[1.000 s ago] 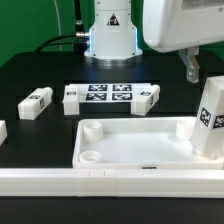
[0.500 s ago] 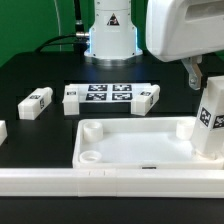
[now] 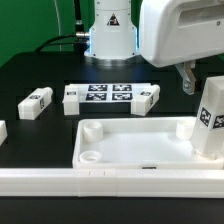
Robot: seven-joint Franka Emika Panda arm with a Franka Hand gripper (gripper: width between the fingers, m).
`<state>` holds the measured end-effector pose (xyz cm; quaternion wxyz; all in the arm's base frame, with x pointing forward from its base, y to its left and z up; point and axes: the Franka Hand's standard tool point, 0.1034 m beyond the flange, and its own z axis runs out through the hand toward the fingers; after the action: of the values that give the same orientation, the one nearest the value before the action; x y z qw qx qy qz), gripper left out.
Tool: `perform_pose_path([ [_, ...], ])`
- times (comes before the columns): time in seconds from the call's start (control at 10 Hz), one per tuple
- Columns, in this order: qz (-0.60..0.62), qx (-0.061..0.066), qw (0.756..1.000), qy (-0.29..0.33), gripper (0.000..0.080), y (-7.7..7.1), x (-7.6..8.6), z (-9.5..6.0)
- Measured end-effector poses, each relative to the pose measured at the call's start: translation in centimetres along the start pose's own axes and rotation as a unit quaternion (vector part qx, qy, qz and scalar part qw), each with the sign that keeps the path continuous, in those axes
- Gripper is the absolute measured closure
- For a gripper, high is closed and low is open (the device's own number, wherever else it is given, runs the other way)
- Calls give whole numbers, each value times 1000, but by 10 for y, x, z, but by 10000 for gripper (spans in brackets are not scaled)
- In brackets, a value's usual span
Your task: Assemble desk
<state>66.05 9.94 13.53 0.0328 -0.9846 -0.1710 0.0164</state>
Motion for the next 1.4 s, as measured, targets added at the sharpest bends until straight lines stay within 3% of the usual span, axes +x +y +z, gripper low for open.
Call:
perform_pose_path([
  [0.1,-2,0,1000,0,410,1,0,1],
  [0.2,-2,0,1000,0,410,0,0,1],
  [0.3,-2,0,1000,0,512,1,0,1],
  [0.8,22,1,1000,0,512,0,0,1],
  [0.9,81,3,997,1,512,1,-1,1],
  [1.1,177,11,984,13,512,7,-5,1],
  [1.4,322,15,946,35,511,5,-9,1],
])
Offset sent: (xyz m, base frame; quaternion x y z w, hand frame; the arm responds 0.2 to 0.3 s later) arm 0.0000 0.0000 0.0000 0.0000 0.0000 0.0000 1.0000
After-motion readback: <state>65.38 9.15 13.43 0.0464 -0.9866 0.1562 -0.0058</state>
